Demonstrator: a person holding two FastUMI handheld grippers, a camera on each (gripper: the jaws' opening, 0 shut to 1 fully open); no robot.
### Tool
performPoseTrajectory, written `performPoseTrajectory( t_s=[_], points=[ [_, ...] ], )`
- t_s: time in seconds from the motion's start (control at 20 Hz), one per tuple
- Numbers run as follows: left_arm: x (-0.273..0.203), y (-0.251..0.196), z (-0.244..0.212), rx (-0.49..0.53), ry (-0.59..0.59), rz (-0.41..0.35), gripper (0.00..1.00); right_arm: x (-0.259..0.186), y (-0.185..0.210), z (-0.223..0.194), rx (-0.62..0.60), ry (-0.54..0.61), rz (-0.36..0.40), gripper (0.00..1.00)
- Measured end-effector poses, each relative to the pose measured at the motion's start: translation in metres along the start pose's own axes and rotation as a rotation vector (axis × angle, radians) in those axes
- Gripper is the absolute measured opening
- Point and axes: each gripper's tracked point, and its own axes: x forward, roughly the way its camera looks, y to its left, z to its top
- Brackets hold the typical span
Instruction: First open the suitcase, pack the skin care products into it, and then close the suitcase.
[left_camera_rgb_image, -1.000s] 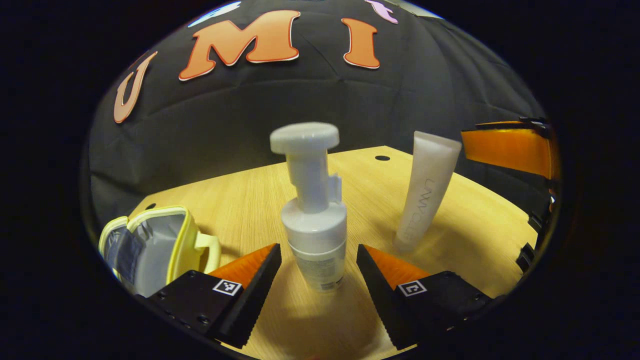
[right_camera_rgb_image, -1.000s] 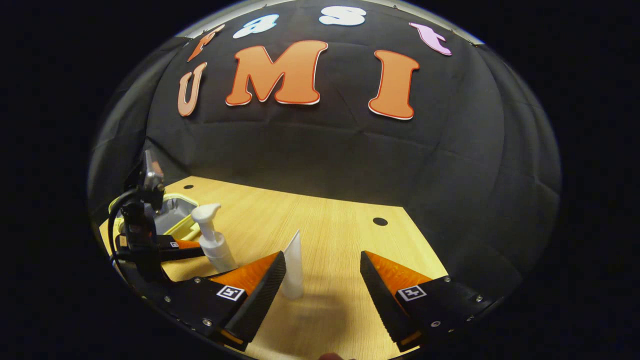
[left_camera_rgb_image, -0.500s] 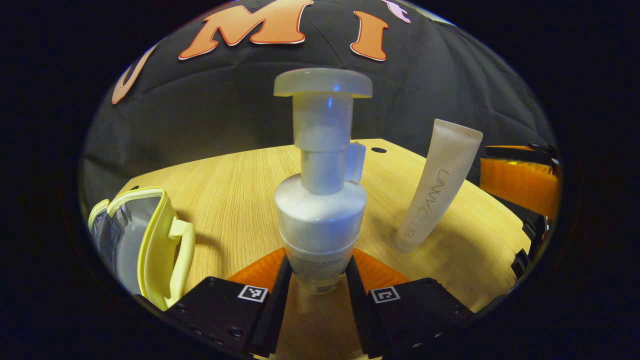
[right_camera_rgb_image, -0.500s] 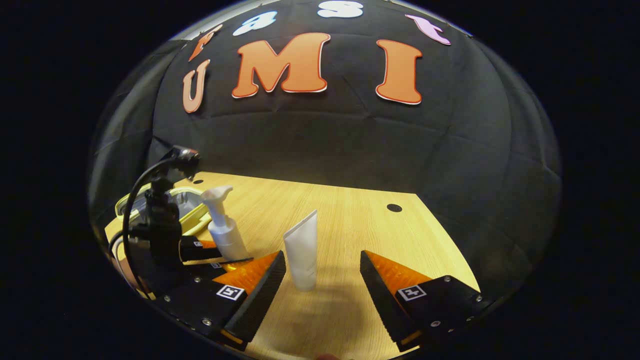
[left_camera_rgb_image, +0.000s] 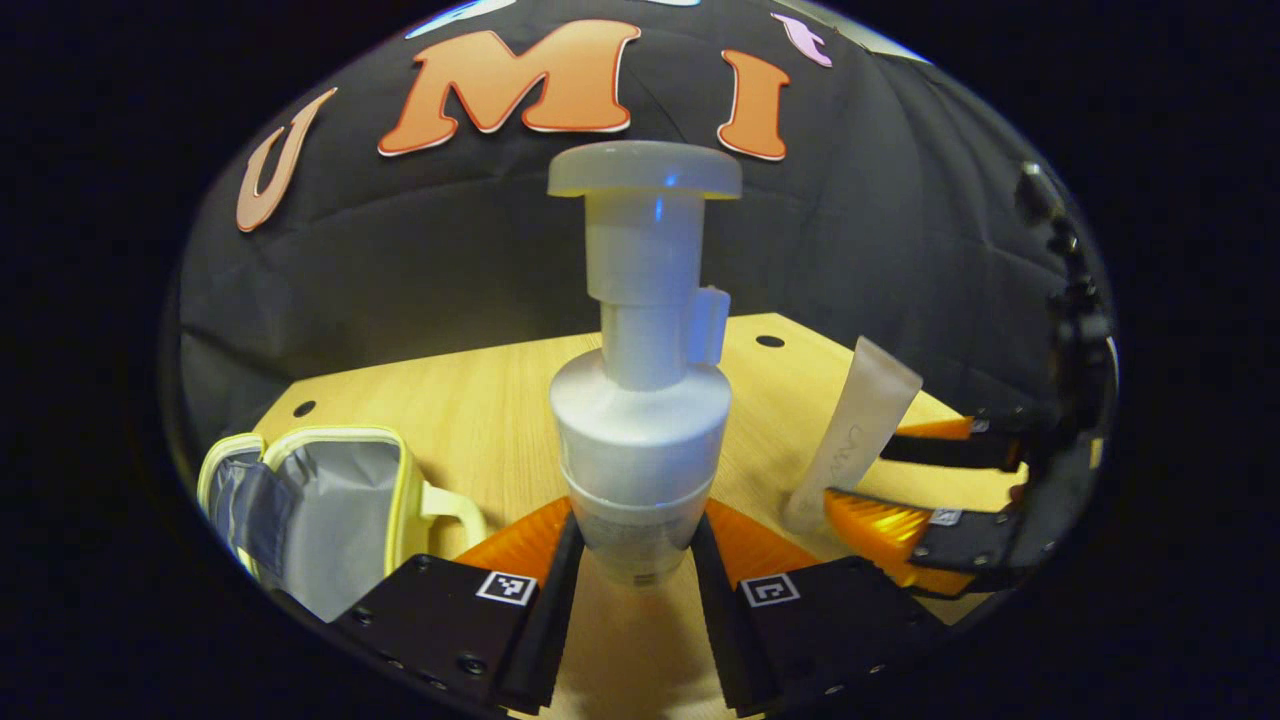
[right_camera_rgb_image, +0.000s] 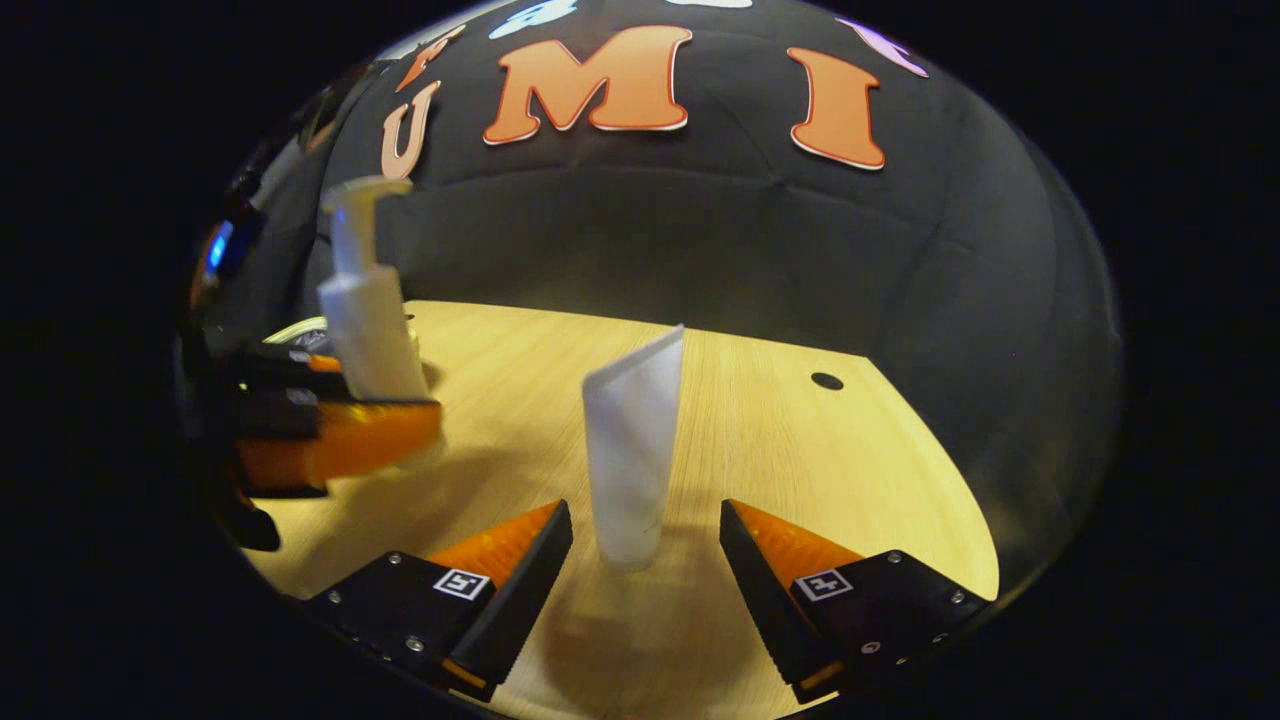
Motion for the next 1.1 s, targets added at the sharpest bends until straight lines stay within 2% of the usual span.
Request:
performPoseTrajectory(
  t_s=[0.2, 0.3, 0.55, 0.75, 1.1],
  points=[
    [-0.029, 0.019, 0.008, -0.016, -0.003, 0.05, 0.59, 0.025, 0.005, -0.017, 0.009, 0.041, 0.011, 0.9],
    [-0.041, 0.029, 0.008, -0.017, 0.001, 0.075, 0.59, 0.033, 0.009, -0.027, 0.016, 0.078, 0.03, 0.82],
    [-0.056, 0.045, 0.005, -0.04, 0.013, 0.114, 0.59, 0.033, 0.015, -0.023, 0.046, 0.061, 0.061, 0.54],
    [-0.067, 0.057, 0.009, -0.036, 0.005, 0.141, 0.6, 0.023, 0.021, -0.007, 0.059, 0.053, 0.093, 0.5],
    [-0.101, 0.085, 0.031, -0.087, -0.008, 0.196, 0.6, -0.019, 0.036, 0.05, 0.05, -0.001, 0.172, 0.49]
  ],
)
